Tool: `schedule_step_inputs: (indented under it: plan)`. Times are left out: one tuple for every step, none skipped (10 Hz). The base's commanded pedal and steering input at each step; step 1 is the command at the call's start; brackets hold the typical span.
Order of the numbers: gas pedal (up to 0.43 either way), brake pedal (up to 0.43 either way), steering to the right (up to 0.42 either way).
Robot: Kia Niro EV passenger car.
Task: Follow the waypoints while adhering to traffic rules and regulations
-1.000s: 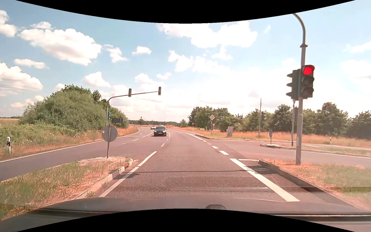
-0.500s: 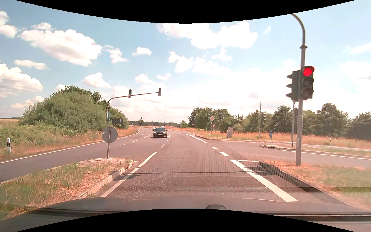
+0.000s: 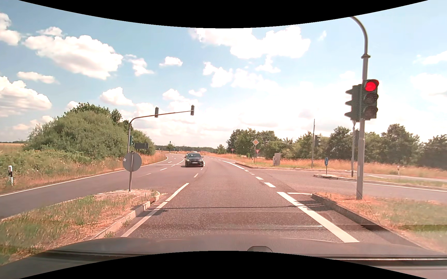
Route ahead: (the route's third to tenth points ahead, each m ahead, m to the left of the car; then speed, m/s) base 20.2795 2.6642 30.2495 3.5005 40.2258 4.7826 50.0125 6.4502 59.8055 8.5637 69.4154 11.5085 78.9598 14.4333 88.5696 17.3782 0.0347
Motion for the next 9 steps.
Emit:
schedule_step_inputs:
  plan:
    - [0.0,0.36,-0.042]
    - [0.0,0.354,-0.042]
    - [0.0,0.354,-0.042]
    - [0.0,0.341,-0.042]
    - [0.0,0.341,-0.042]
    - [0.0,0.341,-0.042]
    - [0.0,0.354,-0.042]
    - [0.0,0.39,-0.042]
    - [0.0,0.409,-0.042]
